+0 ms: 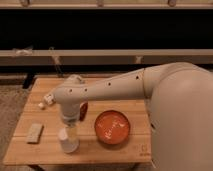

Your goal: Push the ceramic bowl across the table

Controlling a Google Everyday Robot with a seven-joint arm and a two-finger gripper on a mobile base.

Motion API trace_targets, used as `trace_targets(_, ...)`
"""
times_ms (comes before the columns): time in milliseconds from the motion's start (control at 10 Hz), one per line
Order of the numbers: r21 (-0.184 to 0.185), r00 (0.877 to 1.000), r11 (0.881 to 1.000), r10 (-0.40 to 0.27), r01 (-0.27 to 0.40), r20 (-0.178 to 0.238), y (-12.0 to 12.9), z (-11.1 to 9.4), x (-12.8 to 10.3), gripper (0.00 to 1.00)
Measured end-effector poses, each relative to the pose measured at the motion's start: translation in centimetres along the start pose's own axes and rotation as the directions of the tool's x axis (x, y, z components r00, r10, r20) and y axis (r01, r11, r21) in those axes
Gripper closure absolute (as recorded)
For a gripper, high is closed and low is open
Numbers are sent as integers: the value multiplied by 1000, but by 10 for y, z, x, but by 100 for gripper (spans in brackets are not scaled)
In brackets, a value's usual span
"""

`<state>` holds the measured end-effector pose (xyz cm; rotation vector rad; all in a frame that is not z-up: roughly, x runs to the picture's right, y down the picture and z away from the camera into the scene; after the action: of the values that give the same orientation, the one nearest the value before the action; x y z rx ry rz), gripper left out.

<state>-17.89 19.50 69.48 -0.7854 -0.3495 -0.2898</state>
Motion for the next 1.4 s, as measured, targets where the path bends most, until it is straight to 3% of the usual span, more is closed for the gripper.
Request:
trace_targets(200, 5, 1000, 1000, 12, -12, -5, 0, -1, 3, 20)
trace_targets(500, 32, 995, 995, 96, -95, -31, 2, -11, 43, 20)
trace_targets(900, 54, 968, 968, 247, -244, -50, 37, -21, 147, 20)
trace_targets(1000, 51, 960, 960, 277, -275, -42, 41, -13, 172, 20)
trace_targets(1400, 23, 945, 945, 327, -327, -11, 33, 29, 232, 20)
